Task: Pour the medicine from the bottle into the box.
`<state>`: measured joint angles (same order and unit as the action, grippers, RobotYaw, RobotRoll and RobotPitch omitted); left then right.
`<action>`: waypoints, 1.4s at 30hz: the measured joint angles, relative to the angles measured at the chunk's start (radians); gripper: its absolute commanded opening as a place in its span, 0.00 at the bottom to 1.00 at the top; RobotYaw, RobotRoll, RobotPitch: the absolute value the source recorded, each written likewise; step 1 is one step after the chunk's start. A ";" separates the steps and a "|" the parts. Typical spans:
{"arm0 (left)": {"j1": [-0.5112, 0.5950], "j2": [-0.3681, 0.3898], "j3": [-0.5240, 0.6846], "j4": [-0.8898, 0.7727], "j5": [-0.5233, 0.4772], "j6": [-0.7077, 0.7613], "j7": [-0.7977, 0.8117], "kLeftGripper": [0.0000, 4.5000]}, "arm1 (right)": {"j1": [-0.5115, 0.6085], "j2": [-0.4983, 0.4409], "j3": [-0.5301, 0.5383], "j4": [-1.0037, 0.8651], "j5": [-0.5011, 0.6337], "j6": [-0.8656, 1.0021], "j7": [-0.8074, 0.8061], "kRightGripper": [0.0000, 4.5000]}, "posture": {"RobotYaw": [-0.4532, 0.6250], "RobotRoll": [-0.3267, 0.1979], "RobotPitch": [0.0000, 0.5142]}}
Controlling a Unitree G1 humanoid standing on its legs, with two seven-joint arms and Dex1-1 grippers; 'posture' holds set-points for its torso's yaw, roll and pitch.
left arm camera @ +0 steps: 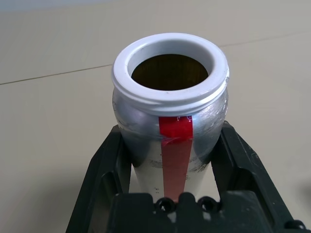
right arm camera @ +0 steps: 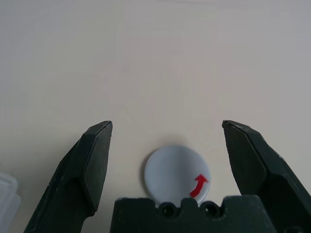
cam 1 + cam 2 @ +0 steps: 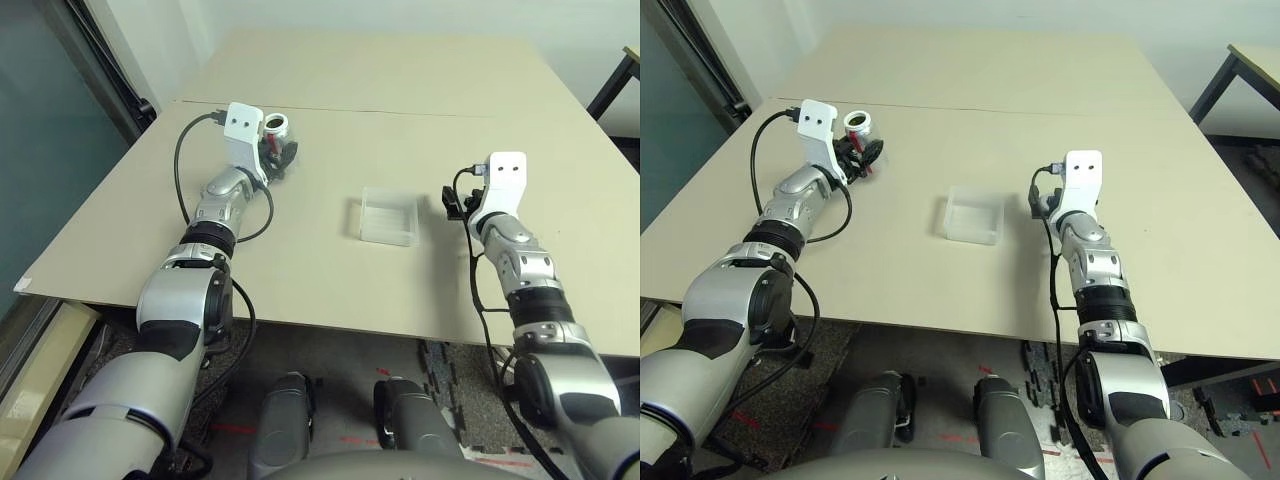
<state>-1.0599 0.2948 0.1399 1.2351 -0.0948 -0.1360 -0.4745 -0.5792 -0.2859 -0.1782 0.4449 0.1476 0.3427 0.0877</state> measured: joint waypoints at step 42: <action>-0.397 -0.094 -1.169 0.115 1.245 -0.351 0.535 0.55 | 0.200 -0.359 0.148 -0.646 0.223 0.390 0.598 1.00 | 0.24 0.62 0.13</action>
<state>-1.4572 0.2010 -1.0287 1.3504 1.1506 -0.4867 0.0609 -0.3797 -0.6449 -0.0304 -0.2012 0.3702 0.7325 0.6862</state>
